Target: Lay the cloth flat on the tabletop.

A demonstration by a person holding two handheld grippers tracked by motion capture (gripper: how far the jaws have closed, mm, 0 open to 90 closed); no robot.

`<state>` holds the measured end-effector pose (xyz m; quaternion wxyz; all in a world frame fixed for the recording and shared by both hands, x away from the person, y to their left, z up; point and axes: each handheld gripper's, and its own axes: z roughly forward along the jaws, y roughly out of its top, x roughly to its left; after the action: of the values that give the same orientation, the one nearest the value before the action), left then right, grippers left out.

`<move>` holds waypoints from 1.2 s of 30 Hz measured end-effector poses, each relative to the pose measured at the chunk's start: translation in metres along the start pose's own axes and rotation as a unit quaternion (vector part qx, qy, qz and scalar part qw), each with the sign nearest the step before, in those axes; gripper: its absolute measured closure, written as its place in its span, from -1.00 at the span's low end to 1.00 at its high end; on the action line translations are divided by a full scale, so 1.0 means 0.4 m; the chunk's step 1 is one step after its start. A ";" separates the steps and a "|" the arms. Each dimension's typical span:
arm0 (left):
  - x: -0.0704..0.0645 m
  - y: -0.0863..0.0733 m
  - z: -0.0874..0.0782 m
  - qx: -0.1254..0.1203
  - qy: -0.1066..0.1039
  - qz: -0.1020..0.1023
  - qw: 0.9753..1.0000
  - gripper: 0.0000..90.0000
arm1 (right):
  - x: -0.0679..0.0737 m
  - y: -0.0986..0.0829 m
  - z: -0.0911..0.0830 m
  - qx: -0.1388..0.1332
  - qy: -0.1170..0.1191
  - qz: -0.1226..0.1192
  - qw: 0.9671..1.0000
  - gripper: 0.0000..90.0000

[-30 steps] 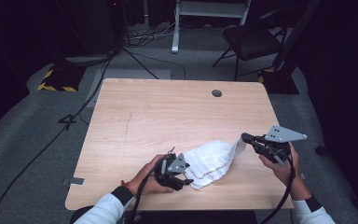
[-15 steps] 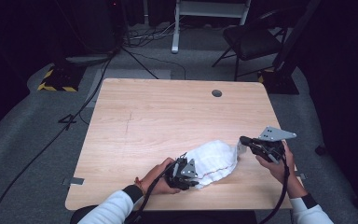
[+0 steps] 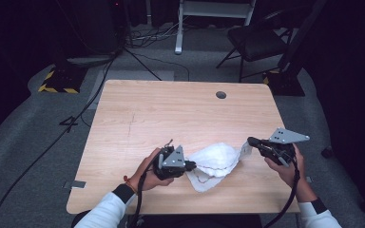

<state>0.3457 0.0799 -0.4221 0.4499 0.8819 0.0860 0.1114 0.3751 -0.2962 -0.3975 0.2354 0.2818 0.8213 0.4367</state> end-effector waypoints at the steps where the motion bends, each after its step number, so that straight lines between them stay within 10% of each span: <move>1: 0.006 0.004 -0.017 -0.005 0.012 -0.003 1.000 0.90 | 0.003 0.010 -0.013 -0.008 0.002 0.002 1.000 0.95; 15: 0.174 0.062 -0.161 -0.075 0.127 -0.055 0.988 0.90 | -0.031 0.120 -0.034 -0.042 -0.046 -0.007 0.998 0.95; 32: 0.427 0.046 -0.054 -0.029 0.192 -0.140 0.971 0.90 | -0.162 0.216 0.205 0.004 -0.097 0.023 0.995 0.95; 36: 0.483 0.016 0.004 0.009 0.223 -0.171 0.960 0.88 | -0.193 0.219 0.270 0.033 -0.121 0.024 0.992 0.94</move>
<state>0.5318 0.1237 -0.3949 0.4237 0.8111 0.3344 0.2256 0.5223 -0.2447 -0.3671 0.3130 0.3602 0.7937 0.3772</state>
